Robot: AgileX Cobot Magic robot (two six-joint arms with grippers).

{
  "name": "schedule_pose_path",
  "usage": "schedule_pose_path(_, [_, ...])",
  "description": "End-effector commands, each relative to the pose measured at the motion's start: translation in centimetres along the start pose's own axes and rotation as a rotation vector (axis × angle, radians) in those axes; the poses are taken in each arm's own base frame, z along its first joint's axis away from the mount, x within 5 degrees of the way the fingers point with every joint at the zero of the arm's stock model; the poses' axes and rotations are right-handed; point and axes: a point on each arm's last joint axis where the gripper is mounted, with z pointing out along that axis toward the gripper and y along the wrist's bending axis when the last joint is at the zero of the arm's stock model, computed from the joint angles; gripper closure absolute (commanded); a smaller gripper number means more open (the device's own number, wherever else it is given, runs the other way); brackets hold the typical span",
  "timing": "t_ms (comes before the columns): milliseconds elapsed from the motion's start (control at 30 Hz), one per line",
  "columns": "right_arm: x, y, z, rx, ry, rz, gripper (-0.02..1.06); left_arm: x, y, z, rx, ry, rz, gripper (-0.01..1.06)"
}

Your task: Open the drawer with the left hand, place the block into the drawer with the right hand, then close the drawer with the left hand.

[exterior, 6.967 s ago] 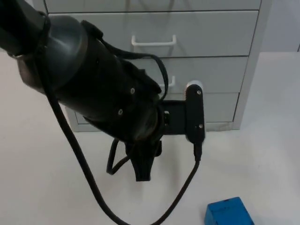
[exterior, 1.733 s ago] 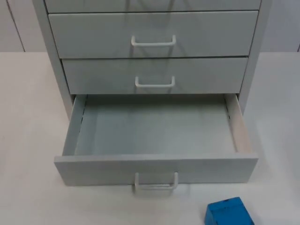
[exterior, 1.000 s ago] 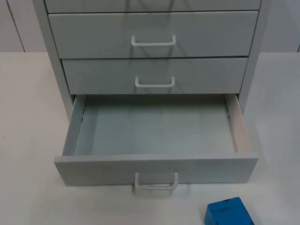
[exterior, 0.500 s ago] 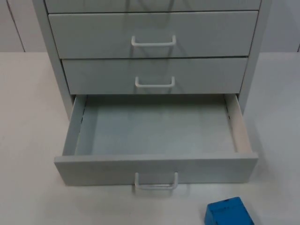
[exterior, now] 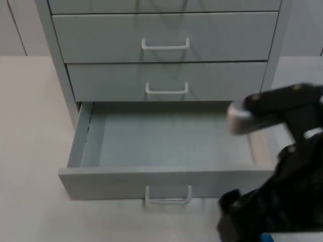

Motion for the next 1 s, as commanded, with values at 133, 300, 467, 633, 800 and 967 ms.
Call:
schedule_pose_path(133, [1.0,0.7,4.1,0.020,0.087,-0.017,0.00,0.0,0.1,0.0,-0.008,-0.015,-0.029,0.00])
schedule_pose_path(300, [0.9,0.5,4.9,0.048,0.071,-0.028,0.10,-0.1,0.1,0.0,-0.009,-0.021,-0.032,0.00])
schedule_pose_path(467, [0.5,0.0,4.9,0.108,0.016,0.020,0.34,-0.2,0.1,0.0,-0.011,-0.032,-0.033,0.00])
schedule_pose_path(633, [0.4,-0.3,4.9,0.139,0.014,0.001,0.41,-0.2,0.1,0.0,-0.011,-0.032,-0.033,0.00])
schedule_pose_path(800, [0.3,0.0,4.9,0.109,0.005,0.000,0.41,-0.2,0.1,0.0,-0.011,-0.034,-0.033,0.00])
schedule_pose_path(967, [0.3,0.1,4.9,0.100,0.003,-0.009,0.41,-0.2,0.1,0.0,-0.011,-0.034,-0.033,0.00])
